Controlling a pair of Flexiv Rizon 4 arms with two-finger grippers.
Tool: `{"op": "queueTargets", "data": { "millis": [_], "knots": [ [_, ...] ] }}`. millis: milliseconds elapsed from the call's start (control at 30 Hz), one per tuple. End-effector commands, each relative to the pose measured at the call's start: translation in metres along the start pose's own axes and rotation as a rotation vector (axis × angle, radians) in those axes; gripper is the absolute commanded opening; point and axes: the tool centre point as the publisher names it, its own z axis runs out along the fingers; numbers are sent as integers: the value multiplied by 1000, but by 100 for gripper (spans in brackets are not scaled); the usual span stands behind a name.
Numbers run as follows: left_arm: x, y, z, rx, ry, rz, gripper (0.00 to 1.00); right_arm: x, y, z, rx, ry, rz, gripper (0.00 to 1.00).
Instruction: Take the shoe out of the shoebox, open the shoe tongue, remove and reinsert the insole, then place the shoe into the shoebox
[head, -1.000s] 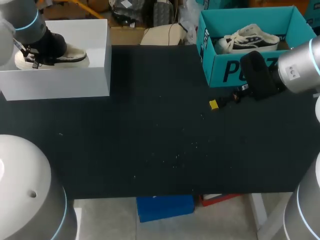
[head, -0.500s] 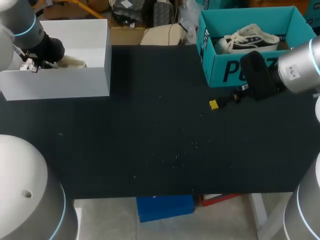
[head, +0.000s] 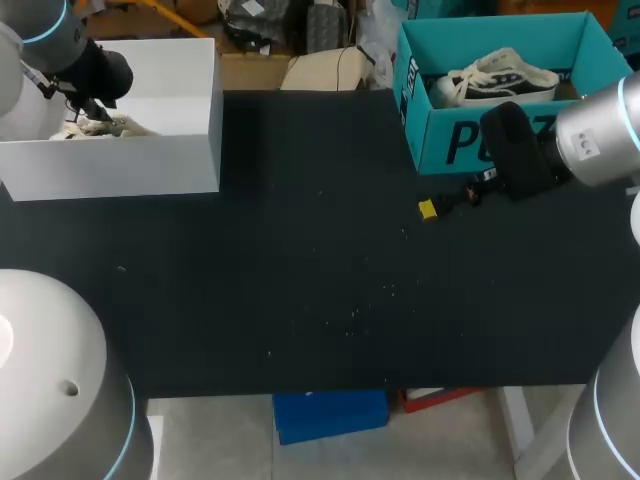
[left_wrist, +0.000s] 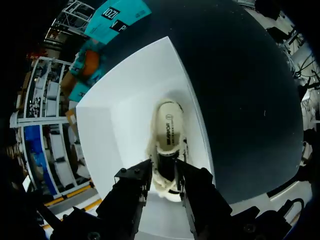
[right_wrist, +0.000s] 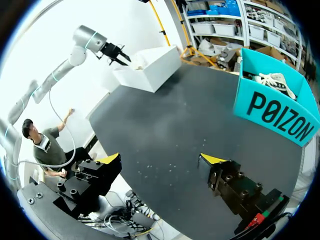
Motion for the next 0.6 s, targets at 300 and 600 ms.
{"op": "queueTargets", "data": {
  "millis": [300,600],
  "knots": [
    [-1,-68,-77,14,136,29,100,1,1,1,3,-3,1,100],
    [32,-124,-82,54,194,12,100,1,1,1,3,-3,1,100]
  ]
}}
